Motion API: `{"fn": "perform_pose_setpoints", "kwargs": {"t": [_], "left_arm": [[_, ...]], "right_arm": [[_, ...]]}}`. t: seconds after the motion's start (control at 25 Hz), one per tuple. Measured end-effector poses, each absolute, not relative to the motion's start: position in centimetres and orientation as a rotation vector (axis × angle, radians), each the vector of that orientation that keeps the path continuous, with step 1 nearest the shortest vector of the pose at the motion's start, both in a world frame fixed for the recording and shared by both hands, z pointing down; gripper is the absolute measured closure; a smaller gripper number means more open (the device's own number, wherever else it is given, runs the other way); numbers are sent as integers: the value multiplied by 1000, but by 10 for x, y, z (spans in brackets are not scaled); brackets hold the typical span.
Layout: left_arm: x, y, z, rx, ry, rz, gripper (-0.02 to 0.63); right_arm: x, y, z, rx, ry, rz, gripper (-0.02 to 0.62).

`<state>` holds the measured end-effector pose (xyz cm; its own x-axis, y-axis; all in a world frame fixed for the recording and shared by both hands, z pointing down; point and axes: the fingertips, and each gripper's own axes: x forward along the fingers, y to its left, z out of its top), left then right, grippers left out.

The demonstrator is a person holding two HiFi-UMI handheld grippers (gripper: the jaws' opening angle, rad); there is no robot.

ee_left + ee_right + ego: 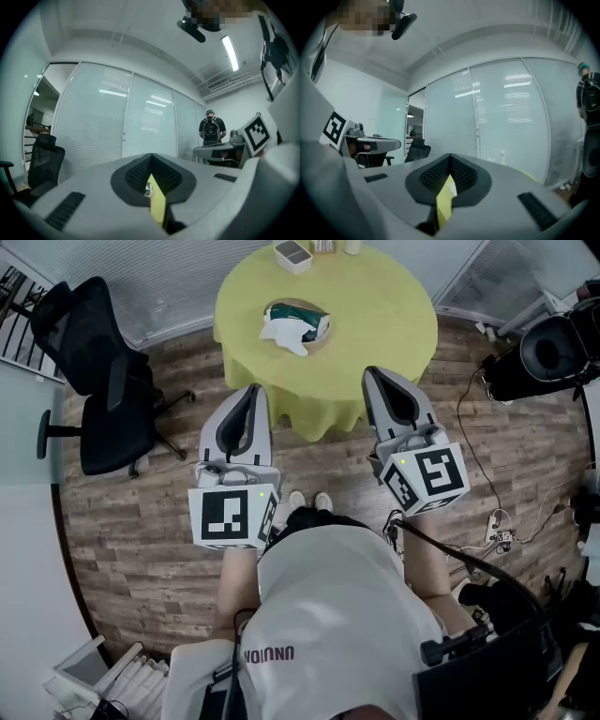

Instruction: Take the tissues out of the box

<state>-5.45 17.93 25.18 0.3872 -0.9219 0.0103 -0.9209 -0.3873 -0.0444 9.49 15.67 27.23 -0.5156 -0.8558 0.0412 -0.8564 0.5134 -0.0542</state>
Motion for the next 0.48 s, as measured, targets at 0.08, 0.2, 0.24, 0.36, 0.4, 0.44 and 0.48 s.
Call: {"fn": "perform_pose_setpoints", "kwargs": {"t": [0.08,0.2,0.24,0.36,0.4,0.44,0.48], "left_arm": [[-54,178,251,-2586,1723,-52,594],[-56,177,250,-2580,1727,-48,594],[-56,176,250,-2579,1728,-49,594],[-57,177,250,-2583,1726,-49,594],[-58,177,250,-2584,1726,-49,594],[-58,176,250,-2584,1727,-50,594],[-58,176,251,-2584,1729,-52,594]], "right_arm": [[93,155,272,1532,-2724,104,577],[90,153,272,1515,-2724,99,578],[89,153,272,1514,-2723,100,577],[88,153,274,1518,-2716,109,577],[87,153,274,1515,-2717,109,577],[87,152,274,1511,-2718,109,578],[86,152,275,1509,-2718,113,577]]}}
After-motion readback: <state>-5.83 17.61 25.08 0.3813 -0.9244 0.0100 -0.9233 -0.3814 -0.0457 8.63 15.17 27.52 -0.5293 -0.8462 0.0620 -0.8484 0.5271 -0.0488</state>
